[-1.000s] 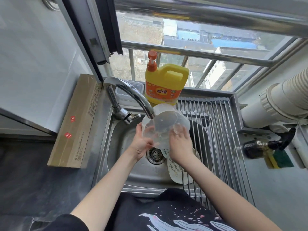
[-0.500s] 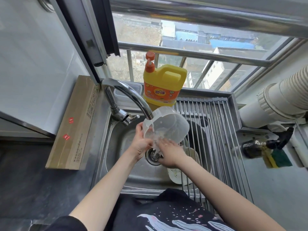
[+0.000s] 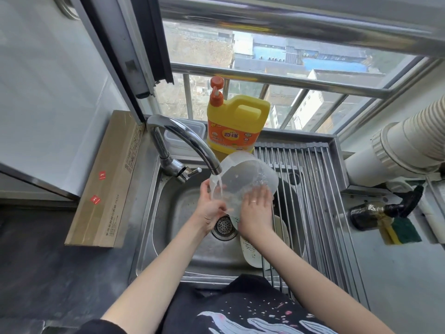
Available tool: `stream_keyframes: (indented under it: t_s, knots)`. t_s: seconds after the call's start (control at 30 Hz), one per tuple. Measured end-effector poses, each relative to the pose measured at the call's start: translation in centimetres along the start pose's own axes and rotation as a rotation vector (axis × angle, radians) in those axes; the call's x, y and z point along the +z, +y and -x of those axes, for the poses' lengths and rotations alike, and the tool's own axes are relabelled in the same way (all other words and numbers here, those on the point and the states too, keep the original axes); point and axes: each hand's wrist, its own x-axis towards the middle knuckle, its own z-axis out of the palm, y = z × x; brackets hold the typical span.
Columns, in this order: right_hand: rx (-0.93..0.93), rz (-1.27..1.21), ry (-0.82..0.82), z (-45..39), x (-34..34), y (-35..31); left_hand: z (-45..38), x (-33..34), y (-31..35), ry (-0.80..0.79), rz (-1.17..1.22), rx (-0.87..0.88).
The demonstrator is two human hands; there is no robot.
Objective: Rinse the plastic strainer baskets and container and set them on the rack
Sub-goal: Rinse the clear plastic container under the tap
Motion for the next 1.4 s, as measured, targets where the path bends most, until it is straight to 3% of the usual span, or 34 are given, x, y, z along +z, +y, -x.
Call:
stream_keyframes:
  t_s: [0.07,0.17,0.37,0.47,0.6,0.77,0.9,1.07,1.2,1.3,1.4]
  knots:
    - [-0.115,-0.14,-0.041,0.0,0.6,-1.0,-0.1,0.8,-0.2,0.03,-0.011,0.002]
    - [-0.273,-0.248,0.07,-0.6,0.7,0.5,-0.1,1.0,-0.1,0.062,0.019,-0.036]
    - [-0.316,-0.333,0.239,0.1,1.1,0.5,0.4,1.0,-1.2,0.077,-0.021,-0.024]
    - [-0.436,-0.263,0.256,0.1,0.8,-0.2,0.7,0.5,-1.6,0.124,-0.131,-0.011]
    - [-0.472,-0.124,-0.045,-1.0,0.8,2.2,1.7,-2.1,-1.7,0.21,-0.263,0.025]
    - [-0.346,0.349,0.021,-2.2,0.2,1.8,2.4,-3.3,-1.9,0.254,-0.367,0.073]
    - [-0.428,0.182,-0.119,-1.3,1.9,-1.1,2.7,-3.2,-1.6,0.266,-0.437,0.07]
    - [-0.316,0.181,-0.024,-2.1,1.1,-0.3,2.3,-3.7,-1.3,0.26,-0.436,0.057]
    - [-0.488,-0.066,-0.11,-1.2,2.2,-2.0,1.9,-3.9,-1.2,0.335,-0.44,0.043]
    - [-0.541,0.079,0.073,-2.2,2.0,0.8,1.8,-4.9,0.0,0.319,-0.449,-0.065]
    - [-0.562,0.261,0.084,-2.5,1.7,1.5,1.4,-5.5,2.0,0.21,-0.555,-0.198]
